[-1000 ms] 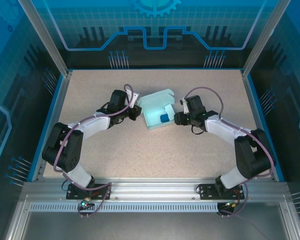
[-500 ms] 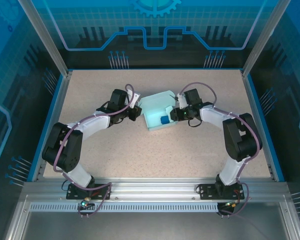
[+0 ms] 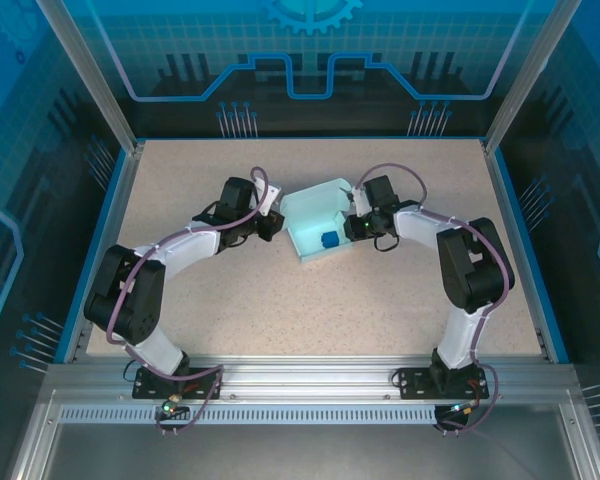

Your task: Fold the paper box

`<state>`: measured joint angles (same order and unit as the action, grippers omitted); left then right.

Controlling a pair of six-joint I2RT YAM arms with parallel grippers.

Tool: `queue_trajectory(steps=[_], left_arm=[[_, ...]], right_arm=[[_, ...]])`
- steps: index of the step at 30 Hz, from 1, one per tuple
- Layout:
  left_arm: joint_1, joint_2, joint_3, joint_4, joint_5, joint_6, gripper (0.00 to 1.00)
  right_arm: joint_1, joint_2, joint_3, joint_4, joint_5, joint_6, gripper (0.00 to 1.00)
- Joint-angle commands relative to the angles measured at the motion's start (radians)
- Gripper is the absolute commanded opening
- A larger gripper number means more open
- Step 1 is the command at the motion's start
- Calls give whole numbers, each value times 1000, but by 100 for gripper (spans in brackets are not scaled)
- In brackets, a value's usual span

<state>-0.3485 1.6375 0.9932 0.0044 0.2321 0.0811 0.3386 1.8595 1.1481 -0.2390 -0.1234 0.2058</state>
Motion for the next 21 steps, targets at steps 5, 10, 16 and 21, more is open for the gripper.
queue_trajectory(steps=[5, 10, 16, 21], left_arm=[[8, 6, 36, -50, 39, -25, 8], [8, 13, 45, -64, 31, -27, 8], [8, 20, 51, -67, 29, -29, 7], [8, 23, 55, -78, 29, -23, 7]], right_arm=[[101, 18, -3, -112, 301, 47, 10], [163, 24, -9, -132, 456, 55, 10], [214, 66, 10, -169, 592, 60, 10], [226, 66, 16, -165, 647, 51, 9]])
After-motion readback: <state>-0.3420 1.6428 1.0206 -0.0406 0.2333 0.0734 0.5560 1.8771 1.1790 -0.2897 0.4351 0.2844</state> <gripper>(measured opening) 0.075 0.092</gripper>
